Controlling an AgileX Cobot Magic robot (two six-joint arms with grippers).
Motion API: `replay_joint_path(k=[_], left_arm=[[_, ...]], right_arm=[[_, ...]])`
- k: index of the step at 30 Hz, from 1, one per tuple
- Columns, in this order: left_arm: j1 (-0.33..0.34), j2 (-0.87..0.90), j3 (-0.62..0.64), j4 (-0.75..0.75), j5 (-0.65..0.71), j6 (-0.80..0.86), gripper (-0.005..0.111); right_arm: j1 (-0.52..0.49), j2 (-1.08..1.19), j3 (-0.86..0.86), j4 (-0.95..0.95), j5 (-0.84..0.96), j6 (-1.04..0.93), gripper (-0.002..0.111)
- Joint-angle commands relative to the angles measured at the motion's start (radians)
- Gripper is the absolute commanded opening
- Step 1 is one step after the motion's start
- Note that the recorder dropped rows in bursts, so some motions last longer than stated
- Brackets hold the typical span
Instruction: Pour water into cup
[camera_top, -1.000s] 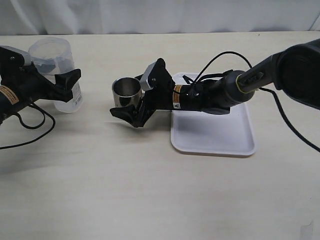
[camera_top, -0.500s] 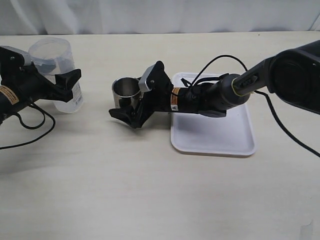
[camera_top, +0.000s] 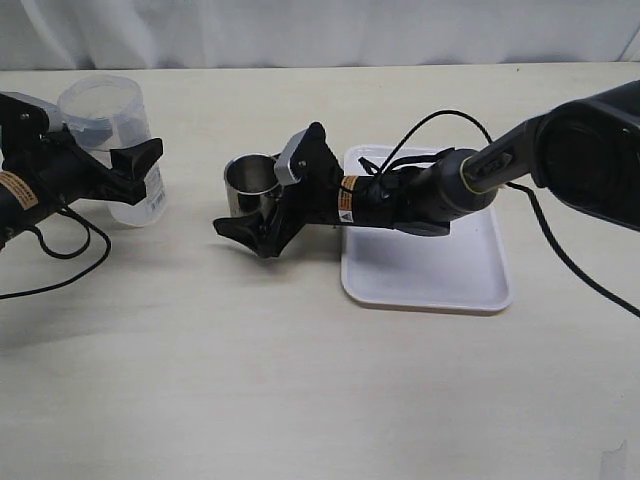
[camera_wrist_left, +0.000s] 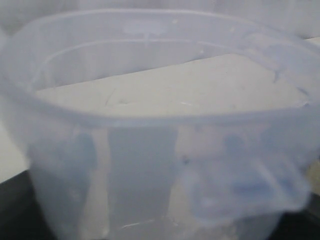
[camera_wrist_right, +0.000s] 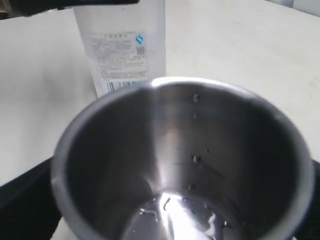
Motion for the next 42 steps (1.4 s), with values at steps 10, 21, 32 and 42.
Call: replay_joint_path(k=[10, 21, 32, 42], left_arm=[[-0.002, 0.003, -0.001, 0.017, -0.001, -0.014, 0.0], [-0.002, 0.003, -0.001, 0.017, -0.001, -0.014, 0.0], [-0.002, 0.003, -0.001, 0.02, -0.001, -0.014, 0.0], [-0.002, 0.003, -0.001, 0.02, -0.001, -0.014, 0.0]], right_arm=[[0.0, -0.001, -0.007, 0.053, -0.101, 0.0, 0.11], [0.0, 0.022, -0.007, 0.05, -0.064, 0.075, 0.11], [0.0, 0.031, -0.007, 0.05, -0.073, 0.025, 0.11], [0.0, 0.031, -0.007, 0.05, -0.073, 0.022, 0.075]])
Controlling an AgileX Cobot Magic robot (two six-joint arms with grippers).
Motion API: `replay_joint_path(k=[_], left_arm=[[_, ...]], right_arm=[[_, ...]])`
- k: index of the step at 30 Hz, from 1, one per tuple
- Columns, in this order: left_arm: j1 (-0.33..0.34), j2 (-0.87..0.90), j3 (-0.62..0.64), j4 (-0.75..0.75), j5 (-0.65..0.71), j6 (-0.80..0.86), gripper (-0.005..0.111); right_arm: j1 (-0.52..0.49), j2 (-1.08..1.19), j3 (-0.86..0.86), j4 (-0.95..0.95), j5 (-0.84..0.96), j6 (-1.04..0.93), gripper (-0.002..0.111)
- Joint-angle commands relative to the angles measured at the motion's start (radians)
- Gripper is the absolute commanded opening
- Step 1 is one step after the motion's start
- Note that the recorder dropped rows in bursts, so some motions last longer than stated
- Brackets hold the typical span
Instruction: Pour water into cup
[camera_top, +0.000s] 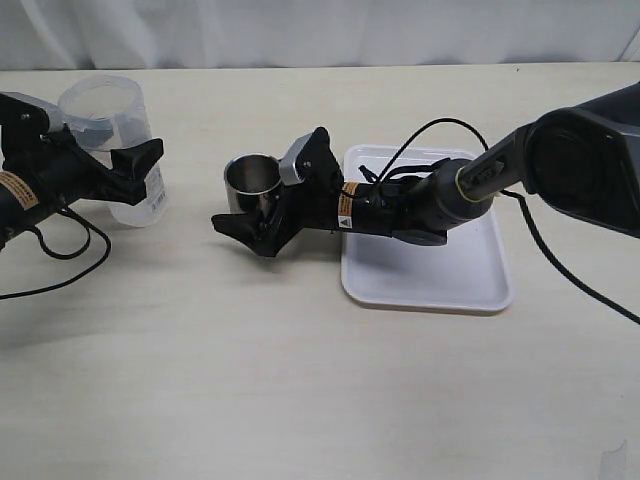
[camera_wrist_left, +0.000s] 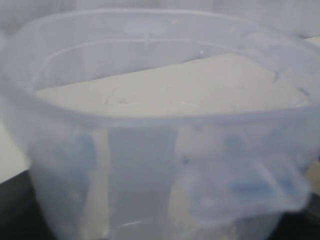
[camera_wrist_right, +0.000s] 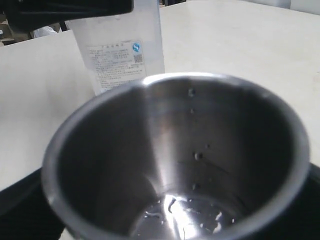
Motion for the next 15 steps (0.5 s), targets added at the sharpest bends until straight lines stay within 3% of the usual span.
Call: replay_joint_path(k=[1, 7, 13, 15], left_arm=[[-0.002, 0.003, -0.001, 0.015, 0.001, -0.014, 0.0], [-0.002, 0.003, -0.001, 0.015, -0.002, -0.014, 0.0], [-0.002, 0.003, -0.001, 0.015, -0.006, -0.014, 0.0], [-0.002, 0.003, -0.001, 0.015, -0.006, -0.014, 0.0]], right_arm=[[0.0, -0.003, -0.005, 0.002, -0.002, -0.009, 0.069], [0.0, -0.003, -0.005, 0.002, 0.064, -0.027, 0.038], [0.0, -0.003, -0.005, -0.044, 0.123, -0.21, 0.008], [0.0, -0.005, -0.005, -0.087, 0.123, -0.244, 0.004]])
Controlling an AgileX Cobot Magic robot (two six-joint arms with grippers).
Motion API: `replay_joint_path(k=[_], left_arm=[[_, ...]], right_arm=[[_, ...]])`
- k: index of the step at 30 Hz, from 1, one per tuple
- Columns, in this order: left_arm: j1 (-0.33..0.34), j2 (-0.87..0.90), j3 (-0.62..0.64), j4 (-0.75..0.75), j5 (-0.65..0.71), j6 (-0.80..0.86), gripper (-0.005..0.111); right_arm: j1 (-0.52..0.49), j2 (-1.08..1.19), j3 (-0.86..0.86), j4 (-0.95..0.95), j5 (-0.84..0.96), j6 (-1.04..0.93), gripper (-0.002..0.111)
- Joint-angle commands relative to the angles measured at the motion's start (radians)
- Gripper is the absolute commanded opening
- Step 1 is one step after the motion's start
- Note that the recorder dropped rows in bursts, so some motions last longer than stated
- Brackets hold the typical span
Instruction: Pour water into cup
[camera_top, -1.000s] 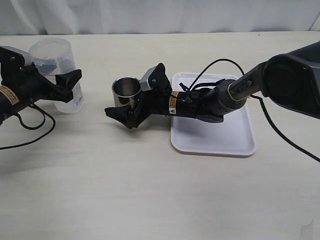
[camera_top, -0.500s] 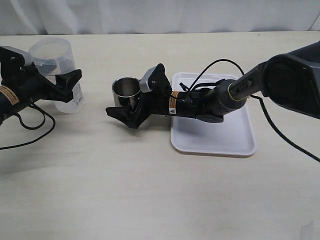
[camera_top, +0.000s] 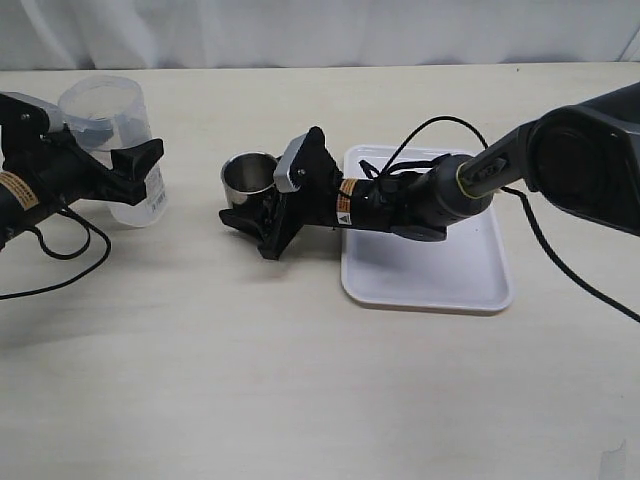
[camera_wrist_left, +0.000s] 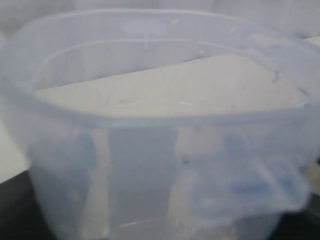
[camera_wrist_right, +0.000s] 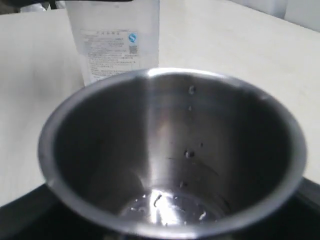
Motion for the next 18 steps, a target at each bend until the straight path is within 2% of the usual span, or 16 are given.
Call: replay_joint_path(k=[1, 14, 18], left_arm=[[-0.002, 0.003, -0.001, 0.015, -0.006, -0.014, 0.0], [-0.002, 0.003, -0.001, 0.015, -0.012, -0.014, 0.0], [-0.002, 0.003, -0.001, 0.015, -0.012, -0.014, 0.0]], right_arm=[[0.0, 0.0, 0.003, -0.085, 0.071, -0.098, 0.004], [0.0, 0.0, 0.003, -0.042, 0.042, -0.093, 0.004], [0.0, 0.0, 0.003, -0.042, 0.044, -0.01, 0.004]])
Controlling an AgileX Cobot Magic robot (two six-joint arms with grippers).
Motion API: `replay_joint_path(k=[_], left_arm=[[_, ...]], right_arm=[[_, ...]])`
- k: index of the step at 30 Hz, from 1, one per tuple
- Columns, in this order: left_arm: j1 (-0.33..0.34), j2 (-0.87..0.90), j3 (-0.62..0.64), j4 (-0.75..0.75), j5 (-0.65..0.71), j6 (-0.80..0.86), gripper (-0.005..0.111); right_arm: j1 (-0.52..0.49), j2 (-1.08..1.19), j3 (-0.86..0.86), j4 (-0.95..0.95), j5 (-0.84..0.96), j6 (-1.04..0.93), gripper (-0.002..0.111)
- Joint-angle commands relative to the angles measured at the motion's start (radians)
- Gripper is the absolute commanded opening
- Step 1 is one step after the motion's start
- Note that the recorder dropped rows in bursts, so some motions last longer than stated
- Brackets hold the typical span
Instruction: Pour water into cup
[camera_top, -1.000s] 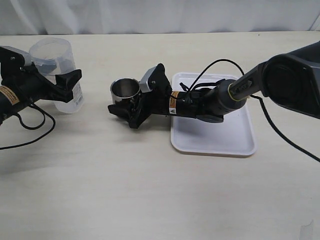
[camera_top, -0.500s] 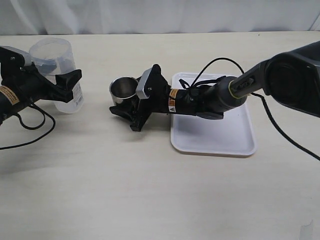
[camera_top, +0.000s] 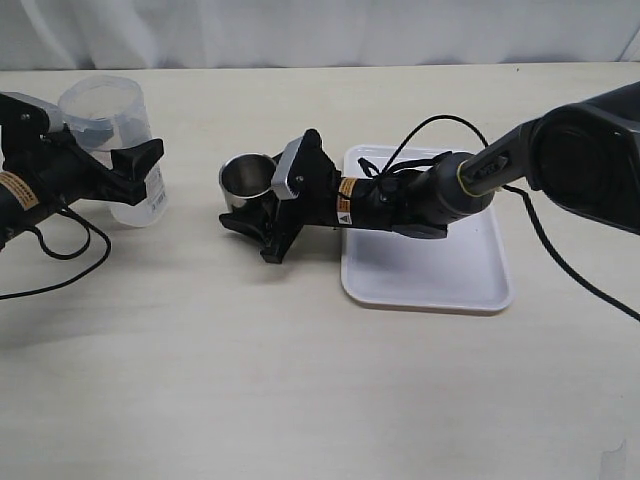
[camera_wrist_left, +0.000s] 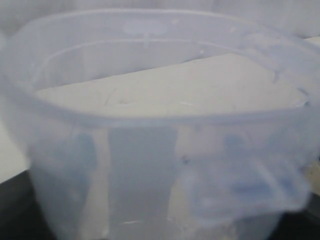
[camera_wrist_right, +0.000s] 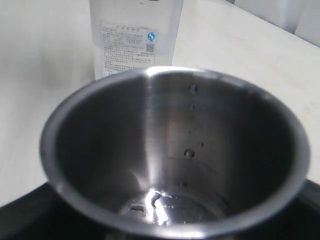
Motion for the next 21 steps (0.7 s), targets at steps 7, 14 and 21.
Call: replay_joint_path(k=[7, 14, 21], left_arm=[[-0.002, 0.003, -0.001, 0.027, -0.014, -0.014, 0.0], [-0.002, 0.003, -0.001, 0.038, -0.018, -0.014, 0.0], [-0.002, 0.003, -0.032, 0.085, -0.014, -0.014, 0.0]], right_arm=[[0.0, 0.008, 0.003, -0.013, 0.041, 0.158, 0.004], [0.0, 0.008, 0.003, -0.013, 0.041, 0.158, 0.004], [0.0, 0.008, 0.003, -0.013, 0.041, 0.158, 0.004]])
